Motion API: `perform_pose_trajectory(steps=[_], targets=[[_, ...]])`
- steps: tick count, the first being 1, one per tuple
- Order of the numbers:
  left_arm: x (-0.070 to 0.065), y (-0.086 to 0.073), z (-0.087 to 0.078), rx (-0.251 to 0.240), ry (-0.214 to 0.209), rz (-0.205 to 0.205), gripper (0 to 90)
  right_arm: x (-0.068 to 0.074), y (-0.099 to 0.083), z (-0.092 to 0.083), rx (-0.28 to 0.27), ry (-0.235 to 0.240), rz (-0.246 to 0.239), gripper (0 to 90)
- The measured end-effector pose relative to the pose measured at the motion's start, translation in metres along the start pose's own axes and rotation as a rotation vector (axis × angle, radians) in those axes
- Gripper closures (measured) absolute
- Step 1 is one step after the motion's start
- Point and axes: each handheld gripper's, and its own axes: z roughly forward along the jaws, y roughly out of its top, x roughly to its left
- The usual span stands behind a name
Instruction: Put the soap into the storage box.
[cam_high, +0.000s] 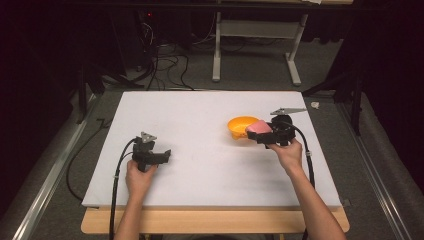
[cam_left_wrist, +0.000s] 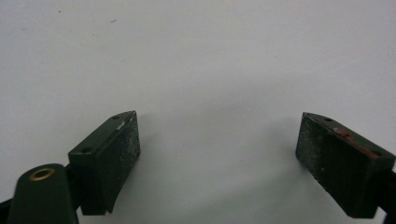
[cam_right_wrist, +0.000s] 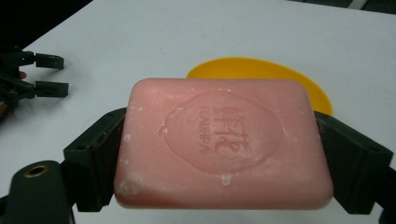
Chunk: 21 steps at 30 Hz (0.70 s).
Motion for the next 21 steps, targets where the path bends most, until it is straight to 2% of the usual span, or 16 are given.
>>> perform_pose_trajectory(steps=[7, 14, 21], targets=[[0.000, 0.000, 0.000, -0.001, 0.001, 0.000, 14.2, -0.005, 0.006, 0.005, 0.014, 0.003, 0.026, 13.6], [0.000, 0.000, 0.000, -0.002, 0.001, -0.002, 14.2, -0.004, 0.017, 0.003, 0.011, -0.007, 0.026, 13.6], [0.000, 0.000, 0.000, -0.002, 0.001, -0.002, 14.2, 0.001, 0.022, 0.012, 0.023, -0.044, 0.015, 13.6]])
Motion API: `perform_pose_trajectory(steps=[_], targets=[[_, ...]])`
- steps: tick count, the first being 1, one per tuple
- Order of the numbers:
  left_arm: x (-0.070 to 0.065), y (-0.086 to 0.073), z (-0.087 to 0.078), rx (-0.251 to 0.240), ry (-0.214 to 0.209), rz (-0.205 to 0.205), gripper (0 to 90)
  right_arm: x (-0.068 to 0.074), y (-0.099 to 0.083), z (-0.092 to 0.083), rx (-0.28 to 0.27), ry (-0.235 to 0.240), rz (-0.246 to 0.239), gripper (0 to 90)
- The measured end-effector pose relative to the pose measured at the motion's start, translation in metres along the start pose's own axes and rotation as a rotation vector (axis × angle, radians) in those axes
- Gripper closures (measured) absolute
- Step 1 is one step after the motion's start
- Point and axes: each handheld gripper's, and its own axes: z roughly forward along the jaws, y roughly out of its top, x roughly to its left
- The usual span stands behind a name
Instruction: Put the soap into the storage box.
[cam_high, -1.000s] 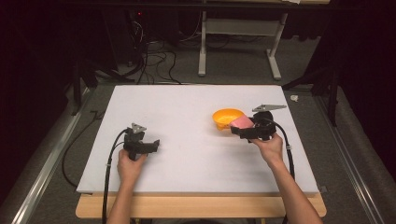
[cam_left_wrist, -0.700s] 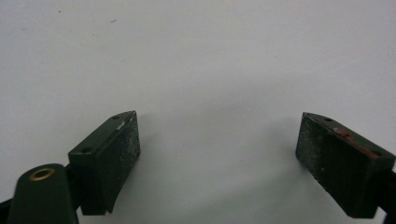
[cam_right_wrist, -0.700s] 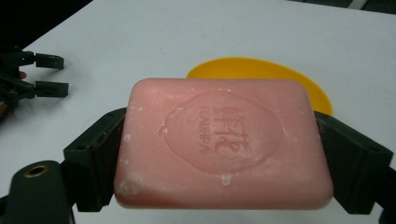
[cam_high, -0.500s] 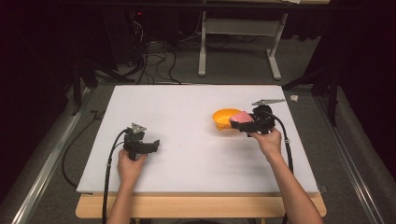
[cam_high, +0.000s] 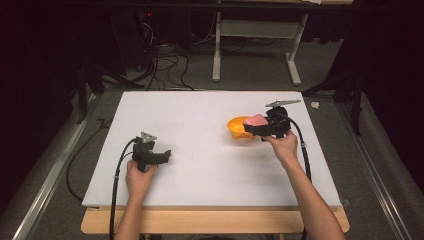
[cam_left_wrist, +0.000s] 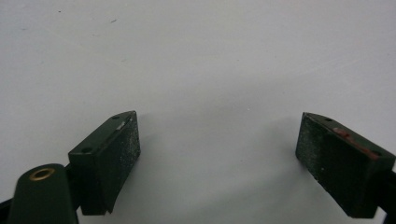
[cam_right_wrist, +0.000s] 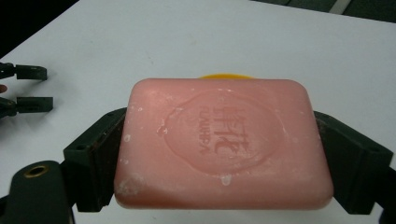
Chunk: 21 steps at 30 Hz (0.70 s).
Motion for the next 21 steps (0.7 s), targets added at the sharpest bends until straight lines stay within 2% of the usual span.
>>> perform_pose_trajectory(steps=[14, 19, 21], targets=[[0.000, 0.000, 0.000, 0.000, 0.001, 0.000, 14.2, -0.003, 0.009, 0.009, 0.034, -0.004, 0.030, 13.7], [0.000, 0.000, 0.000, 0.000, 0.000, 0.001, 14.2, -0.007, 0.011, 0.018, 0.048, -0.001, 0.048, 13.7], [0.000, 0.000, 0.000, 0.000, 0.001, 0.001, 14.2, -0.007, 0.012, 0.022, 0.069, -0.009, 0.052, 13.6]])
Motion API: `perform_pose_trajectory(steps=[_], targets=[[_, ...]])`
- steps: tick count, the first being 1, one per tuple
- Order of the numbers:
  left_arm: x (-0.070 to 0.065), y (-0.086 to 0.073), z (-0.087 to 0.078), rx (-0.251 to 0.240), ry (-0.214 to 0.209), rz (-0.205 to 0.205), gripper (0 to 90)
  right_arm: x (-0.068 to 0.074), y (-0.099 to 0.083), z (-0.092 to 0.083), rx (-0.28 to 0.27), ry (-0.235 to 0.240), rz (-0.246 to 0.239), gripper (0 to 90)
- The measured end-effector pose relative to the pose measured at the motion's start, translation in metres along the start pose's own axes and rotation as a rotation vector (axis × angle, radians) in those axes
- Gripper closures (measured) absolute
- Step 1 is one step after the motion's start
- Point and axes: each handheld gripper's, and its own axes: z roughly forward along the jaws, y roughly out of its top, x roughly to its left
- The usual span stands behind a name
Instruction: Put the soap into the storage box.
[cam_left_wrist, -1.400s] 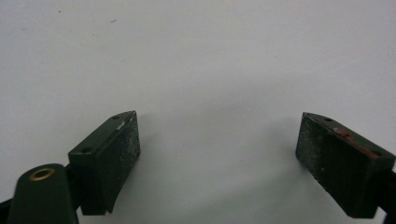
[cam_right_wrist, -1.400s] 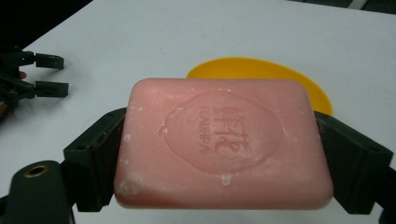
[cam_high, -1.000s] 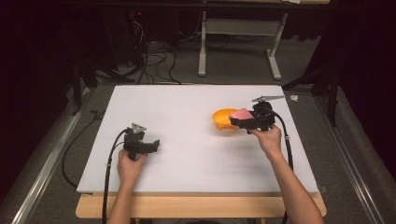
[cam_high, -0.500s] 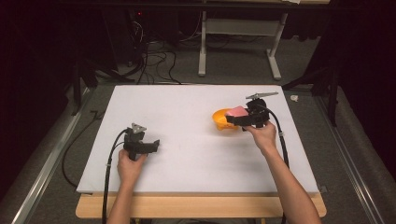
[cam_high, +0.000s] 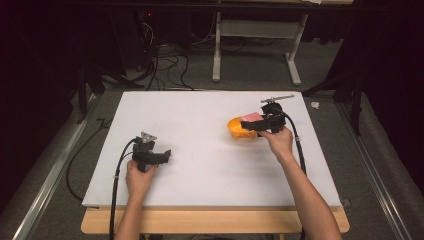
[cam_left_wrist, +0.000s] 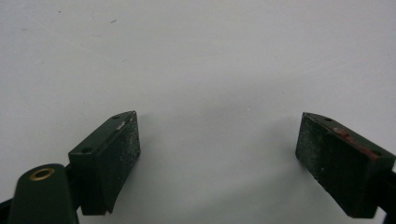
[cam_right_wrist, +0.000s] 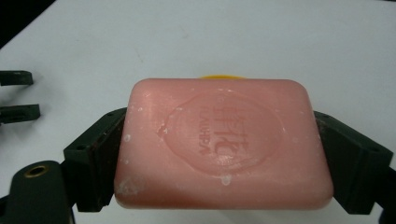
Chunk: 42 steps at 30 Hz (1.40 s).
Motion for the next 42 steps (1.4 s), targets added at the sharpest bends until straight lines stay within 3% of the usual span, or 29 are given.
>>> perform_pose_trajectory(steps=[8, 15, 21, 36, 42], targets=[[0.000, 0.000, 0.000, 0.000, -0.001, 0.000, 14.2, 0.001, 0.007, 0.014, 0.034, -0.023, 0.032, 13.6], [0.000, 0.000, 0.000, 0.000, -0.001, -0.001, 14.2, 0.004, 0.009, 0.023, 0.064, -0.037, 0.027, 13.6], [0.000, 0.000, 0.000, 0.002, -0.002, 0.001, 14.2, -0.002, 0.009, 0.032, 0.078, -0.041, 0.056, 13.6], [0.000, 0.000, 0.000, 0.003, -0.002, 0.001, 14.2, -0.004, 0.006, 0.044, 0.131, -0.064, 0.061, 13.6], [0.001, 0.000, 0.000, 0.003, -0.002, 0.001, 14.2, -0.011, 0.005, 0.048, 0.140, -0.055, 0.094, 13.5]])
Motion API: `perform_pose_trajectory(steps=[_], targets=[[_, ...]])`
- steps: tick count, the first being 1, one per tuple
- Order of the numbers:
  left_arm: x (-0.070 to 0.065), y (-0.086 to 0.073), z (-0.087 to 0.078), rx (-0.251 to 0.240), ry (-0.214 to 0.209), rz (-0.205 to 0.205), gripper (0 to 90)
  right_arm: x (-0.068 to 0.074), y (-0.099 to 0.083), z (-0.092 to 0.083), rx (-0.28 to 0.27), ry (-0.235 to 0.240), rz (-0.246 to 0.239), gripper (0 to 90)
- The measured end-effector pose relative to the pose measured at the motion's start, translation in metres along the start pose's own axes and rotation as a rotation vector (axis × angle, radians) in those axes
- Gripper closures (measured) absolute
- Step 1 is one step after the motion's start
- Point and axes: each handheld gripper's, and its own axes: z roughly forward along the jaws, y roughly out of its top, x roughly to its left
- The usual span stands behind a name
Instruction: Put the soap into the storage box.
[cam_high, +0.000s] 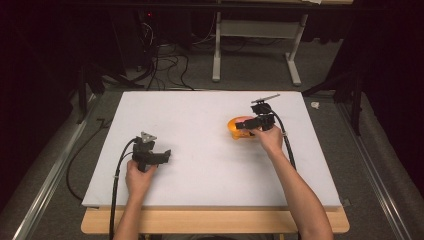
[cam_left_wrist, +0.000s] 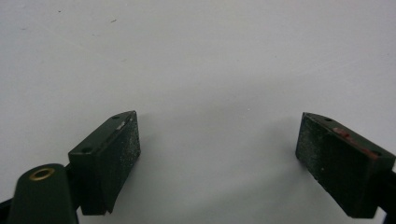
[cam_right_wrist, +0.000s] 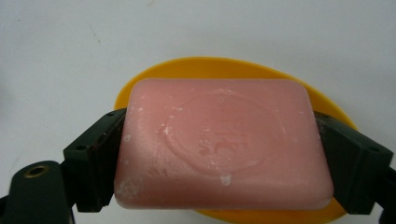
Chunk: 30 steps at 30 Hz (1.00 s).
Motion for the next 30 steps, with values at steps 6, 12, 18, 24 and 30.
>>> perform_pose_trajectory(steps=[6, 12, 18, 24, 30], targets=[[0.0000, 0.0000, 0.0000, 0.000, 0.000, 0.000, 14.2, -0.0008, 0.0001, 0.0020, 0.006, -0.001, 0.019, 13.5], [-0.0002, -0.0001, -0.0001, 0.000, 0.001, 0.000, 14.2, -0.0025, 0.0005, 0.0044, 0.015, -0.012, 0.048, 13.5], [-0.0004, -0.0001, 0.0000, -0.003, 0.002, -0.002, 14.2, -0.0026, 0.0008, 0.0043, 0.013, -0.021, 0.063, 13.4], [-0.0003, -0.0001, 0.0000, -0.002, 0.001, -0.002, 14.2, 0.0018, 0.0009, 0.0062, 0.004, -0.037, 0.056, 13.3], [-0.0004, -0.0001, 0.0000, -0.003, 0.002, -0.001, 14.2, 0.0035, 0.0007, 0.0026, -0.010, -0.037, 0.051, 13.3]])
